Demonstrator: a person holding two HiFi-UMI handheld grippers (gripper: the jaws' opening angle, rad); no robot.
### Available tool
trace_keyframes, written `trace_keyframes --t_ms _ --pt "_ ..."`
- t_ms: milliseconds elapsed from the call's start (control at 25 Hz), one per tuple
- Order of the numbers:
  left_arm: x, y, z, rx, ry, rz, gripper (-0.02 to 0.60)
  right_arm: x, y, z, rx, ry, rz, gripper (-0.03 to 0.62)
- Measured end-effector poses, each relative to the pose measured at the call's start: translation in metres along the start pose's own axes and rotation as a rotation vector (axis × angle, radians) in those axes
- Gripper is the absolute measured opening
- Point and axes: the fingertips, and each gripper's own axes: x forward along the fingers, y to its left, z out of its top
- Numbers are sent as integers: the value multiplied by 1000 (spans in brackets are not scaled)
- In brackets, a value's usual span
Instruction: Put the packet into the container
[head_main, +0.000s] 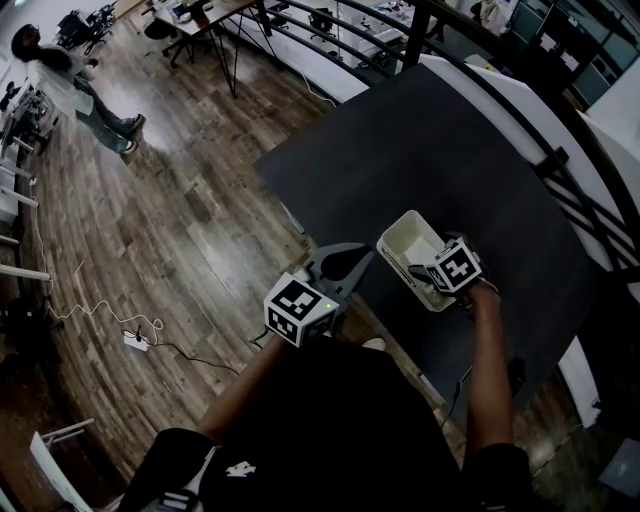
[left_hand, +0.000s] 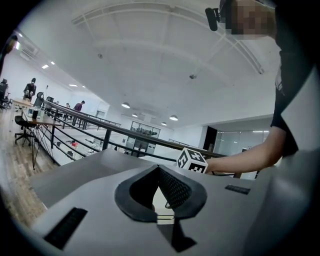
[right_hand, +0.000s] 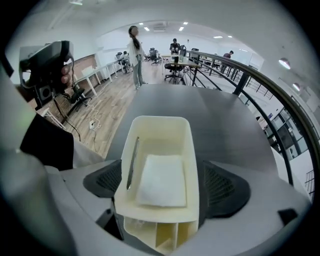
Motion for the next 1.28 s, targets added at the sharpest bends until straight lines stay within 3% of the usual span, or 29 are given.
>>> trace_keyframes --t_ms 440,760,1280 --pt "5 -1 3 4 5 -7 5 -4 3 0 -27 -5 19 502" --pt "6 -2 1 4 0 -23 5 -30 15 13 -7 -137 30 494" --pt "21 -16 13 17 -5 -75 5 -101 33 40 21 -426 -68 204"
